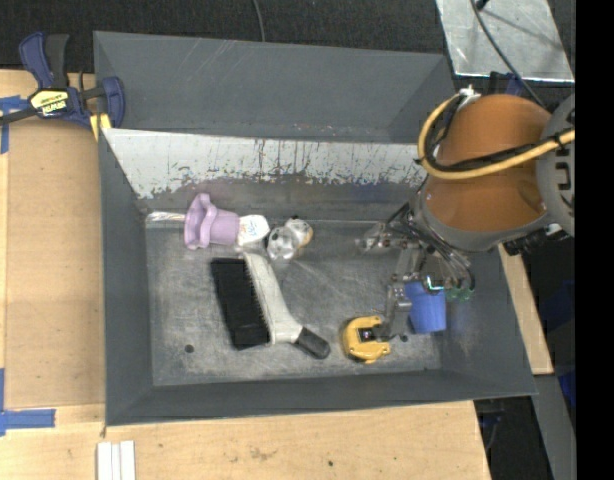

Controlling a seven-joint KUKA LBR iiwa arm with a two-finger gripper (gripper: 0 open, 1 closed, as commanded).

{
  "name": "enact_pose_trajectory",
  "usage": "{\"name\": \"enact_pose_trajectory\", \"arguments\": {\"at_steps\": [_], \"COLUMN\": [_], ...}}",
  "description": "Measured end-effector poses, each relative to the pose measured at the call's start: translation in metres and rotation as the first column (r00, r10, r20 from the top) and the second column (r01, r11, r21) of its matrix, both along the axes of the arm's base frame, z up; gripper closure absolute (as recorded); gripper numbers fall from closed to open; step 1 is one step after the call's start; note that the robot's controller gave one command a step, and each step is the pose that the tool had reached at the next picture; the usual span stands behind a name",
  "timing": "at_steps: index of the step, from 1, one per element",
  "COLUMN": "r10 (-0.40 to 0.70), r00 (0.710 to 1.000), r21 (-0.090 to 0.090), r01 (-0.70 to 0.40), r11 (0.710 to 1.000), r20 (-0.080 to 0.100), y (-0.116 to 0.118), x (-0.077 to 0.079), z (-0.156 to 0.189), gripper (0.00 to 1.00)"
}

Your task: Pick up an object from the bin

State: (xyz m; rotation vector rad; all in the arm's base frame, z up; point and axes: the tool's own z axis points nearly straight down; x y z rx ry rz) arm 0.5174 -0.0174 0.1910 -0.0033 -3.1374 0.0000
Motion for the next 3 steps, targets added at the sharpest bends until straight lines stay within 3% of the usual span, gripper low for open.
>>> {"name": "enact_pose_trajectory", "arguments": {"at_steps": [1, 2, 3], "r10": [0.000, 0.105, 0.131], "r00": [1.000, 0.994, 0.991], "r21": [0.000, -0.001, 0.000], "r01": [0.000, -0.105, -0.131], "r11": [1.000, 0.994, 0.991], "r20": [0.007, 0.010, 0.003], "y": [0.000, -0.006, -0.007], "x": [0.002, -0.014, -0.026], "z": [0.003, -0.065, -0.082], "gripper": [0.00, 0.00, 0.00]}}
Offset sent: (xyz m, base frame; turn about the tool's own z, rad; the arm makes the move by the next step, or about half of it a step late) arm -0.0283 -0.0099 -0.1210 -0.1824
